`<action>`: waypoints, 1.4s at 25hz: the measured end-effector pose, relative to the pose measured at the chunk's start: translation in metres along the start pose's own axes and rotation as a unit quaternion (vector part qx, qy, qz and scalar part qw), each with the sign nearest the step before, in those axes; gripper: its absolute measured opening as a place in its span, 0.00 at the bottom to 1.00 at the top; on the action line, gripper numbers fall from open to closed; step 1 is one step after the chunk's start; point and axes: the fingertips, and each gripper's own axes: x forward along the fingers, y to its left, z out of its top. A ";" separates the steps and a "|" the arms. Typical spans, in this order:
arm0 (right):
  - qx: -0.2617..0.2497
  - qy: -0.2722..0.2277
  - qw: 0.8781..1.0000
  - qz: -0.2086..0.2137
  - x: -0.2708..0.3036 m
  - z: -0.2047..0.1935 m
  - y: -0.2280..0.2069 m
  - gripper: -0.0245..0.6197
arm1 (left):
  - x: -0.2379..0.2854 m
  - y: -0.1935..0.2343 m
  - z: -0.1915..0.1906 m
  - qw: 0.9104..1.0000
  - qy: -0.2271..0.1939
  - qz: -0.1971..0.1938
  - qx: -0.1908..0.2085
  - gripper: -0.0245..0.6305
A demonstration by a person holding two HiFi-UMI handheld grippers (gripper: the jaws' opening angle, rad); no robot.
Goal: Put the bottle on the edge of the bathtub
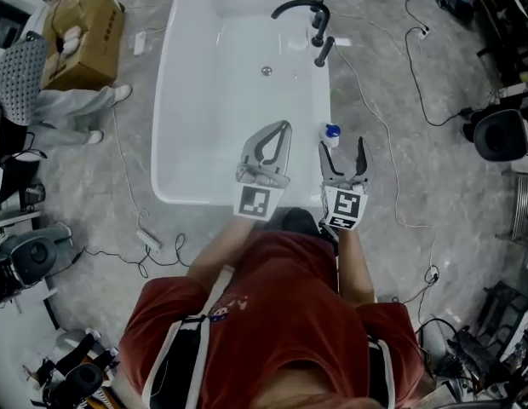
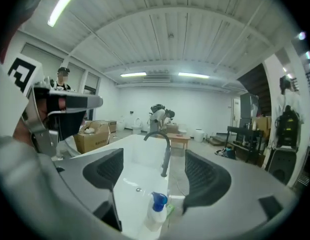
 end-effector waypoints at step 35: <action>0.005 -0.113 0.992 -0.061 -0.059 0.102 0.011 0.44 | -0.010 -0.008 0.029 0.998 -0.014 -0.067 0.013 0.06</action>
